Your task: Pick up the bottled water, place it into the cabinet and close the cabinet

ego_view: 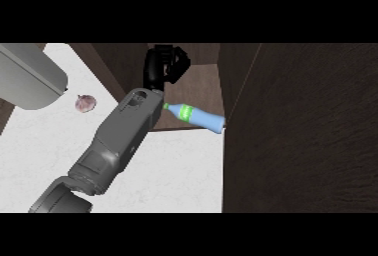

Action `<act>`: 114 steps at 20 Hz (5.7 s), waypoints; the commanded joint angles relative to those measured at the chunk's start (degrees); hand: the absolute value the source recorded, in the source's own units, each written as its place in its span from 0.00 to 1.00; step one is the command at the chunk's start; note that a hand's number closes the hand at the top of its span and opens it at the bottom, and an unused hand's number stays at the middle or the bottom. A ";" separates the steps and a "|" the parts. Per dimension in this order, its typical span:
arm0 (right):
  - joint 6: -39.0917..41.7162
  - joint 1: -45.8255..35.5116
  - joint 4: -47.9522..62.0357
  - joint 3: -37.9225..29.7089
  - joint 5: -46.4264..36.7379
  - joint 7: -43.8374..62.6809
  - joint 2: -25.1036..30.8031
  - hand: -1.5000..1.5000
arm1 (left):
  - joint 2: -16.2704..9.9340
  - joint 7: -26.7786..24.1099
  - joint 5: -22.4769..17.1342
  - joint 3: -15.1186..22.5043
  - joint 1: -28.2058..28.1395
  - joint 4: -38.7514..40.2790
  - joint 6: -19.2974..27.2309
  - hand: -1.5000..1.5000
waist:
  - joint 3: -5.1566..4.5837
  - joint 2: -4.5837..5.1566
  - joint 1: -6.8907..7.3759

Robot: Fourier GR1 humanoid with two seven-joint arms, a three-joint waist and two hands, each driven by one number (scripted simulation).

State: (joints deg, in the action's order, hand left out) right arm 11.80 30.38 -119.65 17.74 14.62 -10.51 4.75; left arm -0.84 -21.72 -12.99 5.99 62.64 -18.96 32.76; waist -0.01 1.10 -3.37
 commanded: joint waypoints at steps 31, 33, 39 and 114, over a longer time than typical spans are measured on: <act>-0.11 -0.65 1.30 1.16 -2.16 -2.81 -0.06 0.00 | -3.41 -16.63 -0.89 -7.54 -1.76 8.15 -4.95 0.00 | -0.07 0.12 0.58; -0.55 -0.19 2.12 1.28 -2.83 -3.75 -0.42 0.00 | -4.32 -15.98 -2.19 -8.90 0.07 6.67 -8.64 0.00 | -0.05 -0.19 1.03; 0.15 1.32 0.96 -0.64 -0.83 -3.18 1.40 0.00 | -1.21 -19.65 -2.75 -8.42 -5.21 0.87 -15.55 0.00 | 0.00 -1.27 3.30; -3.75 -22.80 -6.96 21.83 -13.76 31.31 -4.46 1.00 | -30.54 -10.52 -30.90 -3.16 -110.33 -114.52 -38.60 0.00 | -0.14 -1.02 7.25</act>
State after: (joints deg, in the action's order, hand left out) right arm 11.35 15.72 -127.17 34.32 -2.35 17.27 4.79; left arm -30.36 -31.60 -38.73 7.24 -45.06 -131.75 -2.66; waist 0.08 0.70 4.29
